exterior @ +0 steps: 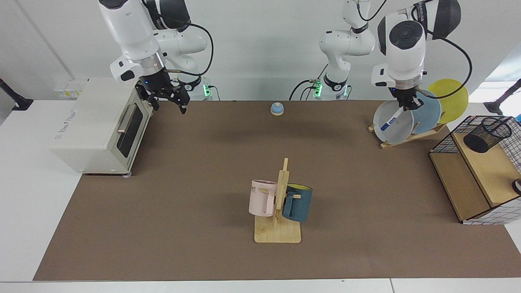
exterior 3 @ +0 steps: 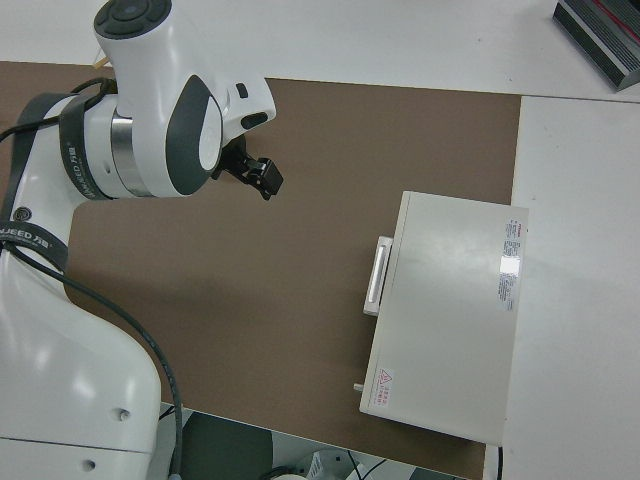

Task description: Put markers into pen holder

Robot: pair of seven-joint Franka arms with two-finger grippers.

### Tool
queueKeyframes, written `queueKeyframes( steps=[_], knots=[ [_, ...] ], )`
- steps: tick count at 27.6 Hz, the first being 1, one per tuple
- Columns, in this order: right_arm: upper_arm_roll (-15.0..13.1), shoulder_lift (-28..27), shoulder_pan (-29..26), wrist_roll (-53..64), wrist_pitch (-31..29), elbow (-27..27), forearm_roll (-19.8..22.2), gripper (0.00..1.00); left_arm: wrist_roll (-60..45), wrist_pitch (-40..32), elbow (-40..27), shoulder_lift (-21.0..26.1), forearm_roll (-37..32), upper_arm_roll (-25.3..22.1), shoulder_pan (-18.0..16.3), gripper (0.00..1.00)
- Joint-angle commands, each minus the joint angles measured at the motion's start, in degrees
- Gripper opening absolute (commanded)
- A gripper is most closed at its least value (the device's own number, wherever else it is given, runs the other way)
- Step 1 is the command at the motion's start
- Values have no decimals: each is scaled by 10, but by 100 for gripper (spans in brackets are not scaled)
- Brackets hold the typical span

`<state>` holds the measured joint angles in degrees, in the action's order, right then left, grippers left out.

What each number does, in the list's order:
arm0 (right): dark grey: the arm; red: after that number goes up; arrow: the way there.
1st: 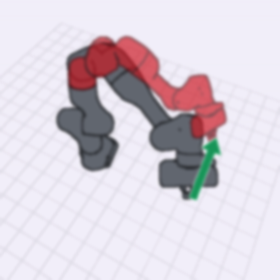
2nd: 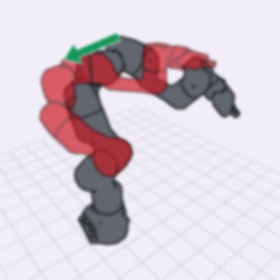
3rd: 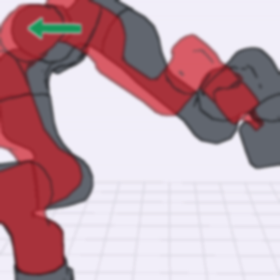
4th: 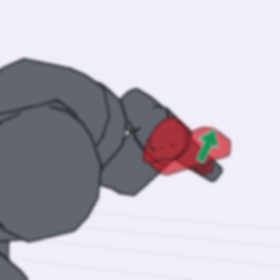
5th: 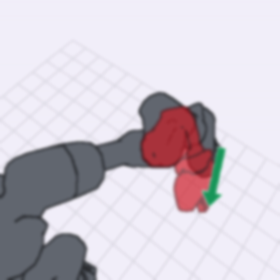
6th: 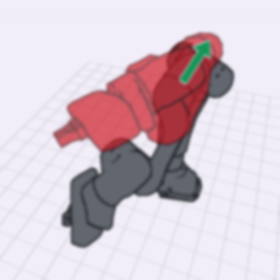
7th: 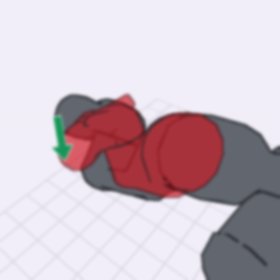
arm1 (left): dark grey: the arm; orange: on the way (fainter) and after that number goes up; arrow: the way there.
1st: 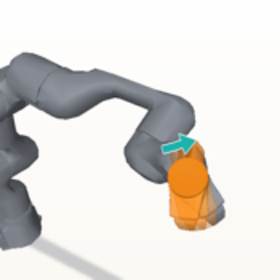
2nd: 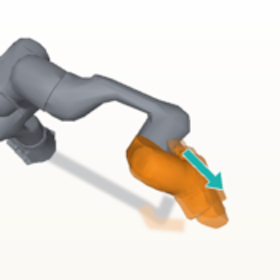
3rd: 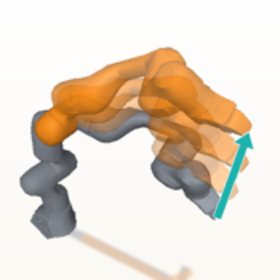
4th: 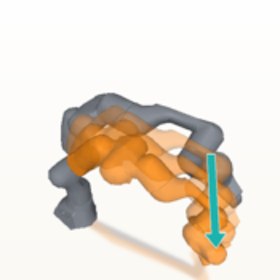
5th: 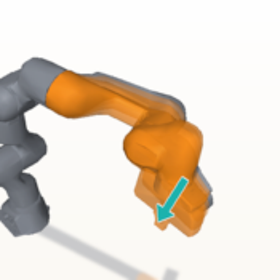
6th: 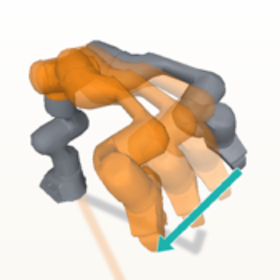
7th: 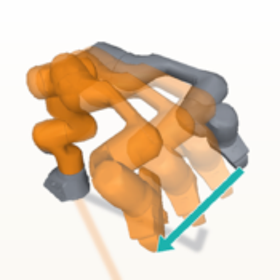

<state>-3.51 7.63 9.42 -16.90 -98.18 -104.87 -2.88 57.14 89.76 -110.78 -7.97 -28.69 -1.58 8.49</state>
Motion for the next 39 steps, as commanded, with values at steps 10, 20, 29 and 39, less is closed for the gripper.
queueKeyframes(
  steps=[10,20,29,39],
  knots=[
    [-26,-16,1,121,8,25,90,100,175,-50,189,99,-73,-129,3,0],
    [-26,-7,1,118,12,22,83,100,224,-21,223,96,-108,-183,5,0],
    [-31,-7,0,97,24,22,22,100,272,59,218,105,-189,-213,3,0],
    [-31,-2,-1,98,42,20,25,100,279,58,224,153,-225,-222,4,0]
  ],
)
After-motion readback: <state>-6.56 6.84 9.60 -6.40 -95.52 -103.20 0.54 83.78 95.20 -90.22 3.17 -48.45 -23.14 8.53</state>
